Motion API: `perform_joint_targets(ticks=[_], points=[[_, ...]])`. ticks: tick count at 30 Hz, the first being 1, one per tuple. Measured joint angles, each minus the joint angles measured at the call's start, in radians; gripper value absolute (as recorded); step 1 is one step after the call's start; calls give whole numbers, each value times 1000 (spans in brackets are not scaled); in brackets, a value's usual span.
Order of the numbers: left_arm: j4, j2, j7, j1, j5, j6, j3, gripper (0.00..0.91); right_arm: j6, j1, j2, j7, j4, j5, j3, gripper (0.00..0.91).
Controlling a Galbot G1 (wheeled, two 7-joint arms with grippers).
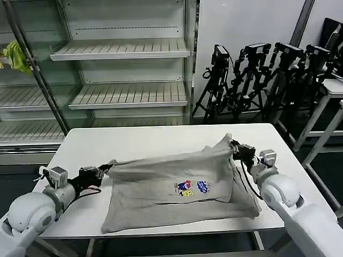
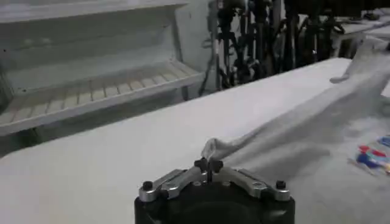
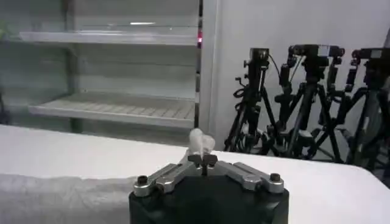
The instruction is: Fold and organize the clothes.
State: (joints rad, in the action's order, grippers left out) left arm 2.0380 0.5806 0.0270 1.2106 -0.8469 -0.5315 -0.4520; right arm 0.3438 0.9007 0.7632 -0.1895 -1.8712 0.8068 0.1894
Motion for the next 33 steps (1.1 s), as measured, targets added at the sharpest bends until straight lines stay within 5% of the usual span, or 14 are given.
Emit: perform_joint_targets(ticks=[13,33], points=[[95,-26,-2,157,25,-5,-33,50,-15,194,-60,19,-84,-19,106,0],[83,-34,7,211,56,6,-20,50,2,344,-85,36,-110,-122,113,0]])
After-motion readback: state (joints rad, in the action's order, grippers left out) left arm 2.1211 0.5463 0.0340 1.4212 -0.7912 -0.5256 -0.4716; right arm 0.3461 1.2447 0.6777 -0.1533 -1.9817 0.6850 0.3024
